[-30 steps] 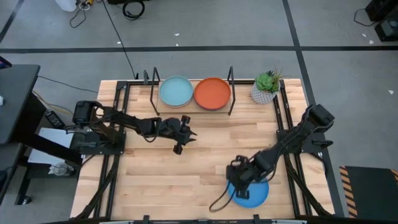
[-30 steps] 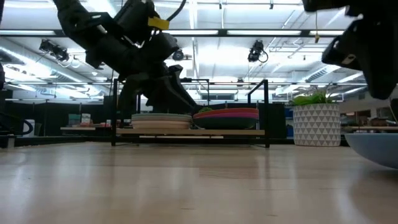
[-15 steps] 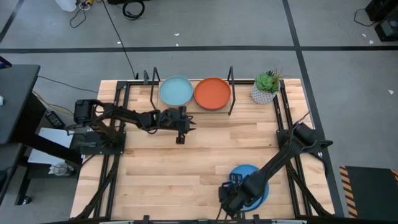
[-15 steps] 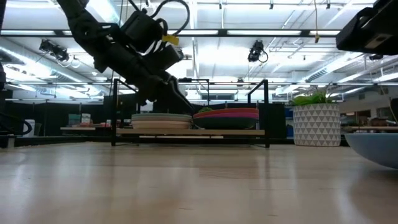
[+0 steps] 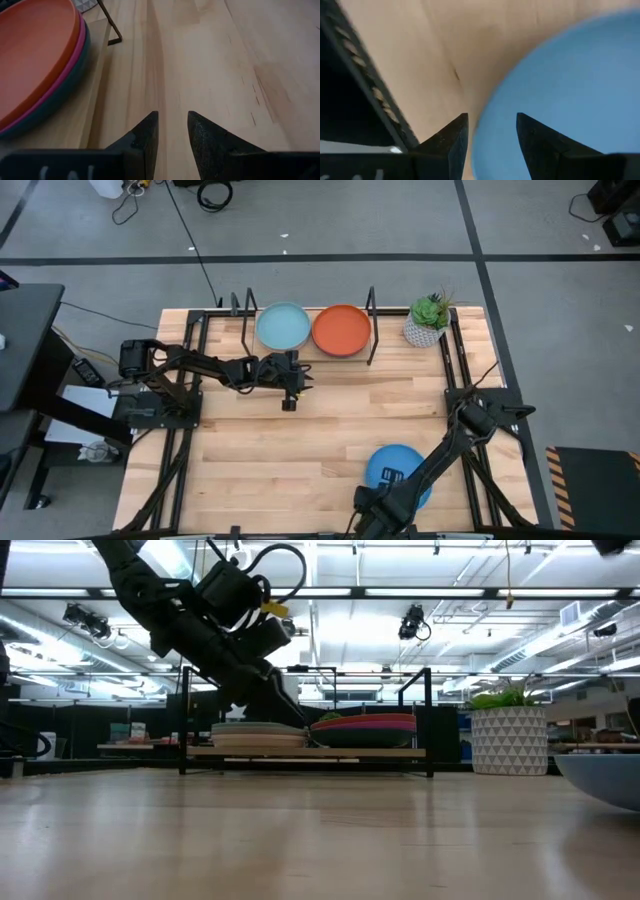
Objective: Place and stack plates onto a shelf
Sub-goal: Stack the blue plate on top of the orange plate on the shelf
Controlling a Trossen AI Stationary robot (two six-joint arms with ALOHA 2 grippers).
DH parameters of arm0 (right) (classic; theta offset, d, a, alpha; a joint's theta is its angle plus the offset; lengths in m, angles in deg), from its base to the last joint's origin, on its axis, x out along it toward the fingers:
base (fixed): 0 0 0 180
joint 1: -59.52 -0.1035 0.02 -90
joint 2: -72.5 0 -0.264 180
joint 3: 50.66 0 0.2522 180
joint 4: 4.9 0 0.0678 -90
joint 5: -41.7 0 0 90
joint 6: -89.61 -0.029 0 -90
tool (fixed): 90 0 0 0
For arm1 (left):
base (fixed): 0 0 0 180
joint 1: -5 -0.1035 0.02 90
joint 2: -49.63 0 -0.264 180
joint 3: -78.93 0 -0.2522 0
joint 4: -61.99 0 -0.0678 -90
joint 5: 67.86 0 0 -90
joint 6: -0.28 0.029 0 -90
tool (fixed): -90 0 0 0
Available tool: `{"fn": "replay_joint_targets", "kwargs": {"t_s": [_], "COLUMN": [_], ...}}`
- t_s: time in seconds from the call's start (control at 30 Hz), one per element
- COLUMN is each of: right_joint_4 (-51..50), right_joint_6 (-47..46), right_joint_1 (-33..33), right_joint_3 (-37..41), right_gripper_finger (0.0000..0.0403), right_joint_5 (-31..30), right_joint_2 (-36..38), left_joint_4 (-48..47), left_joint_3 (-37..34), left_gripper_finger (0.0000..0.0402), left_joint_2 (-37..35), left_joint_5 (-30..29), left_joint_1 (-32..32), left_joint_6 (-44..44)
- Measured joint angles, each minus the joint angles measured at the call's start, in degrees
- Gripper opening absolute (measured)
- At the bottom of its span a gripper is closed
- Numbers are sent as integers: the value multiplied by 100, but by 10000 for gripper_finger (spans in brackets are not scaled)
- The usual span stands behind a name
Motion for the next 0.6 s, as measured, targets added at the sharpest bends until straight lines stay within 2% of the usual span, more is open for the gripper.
{"fn": "replay_joint_targets", "kwargs": {"t_s": [0.27,0.6], "right_joint_4": [-176,-251], "right_joint_6": [-345,-207], "right_joint_1": [-120,-214], "right_joint_3": [-46,-48], "right_gripper_finger": [151,31], "right_joint_5": [103,-12], "right_joint_2": [-260,-244], "left_joint_4": [-361,-990], "left_joint_3": [1,3], "left_gripper_finger": [111,111], "left_joint_2": [-174,-1241], "left_joint_5": [132,321], "left_joint_1": [76,297], "left_joint_6": [-59,-15]}}
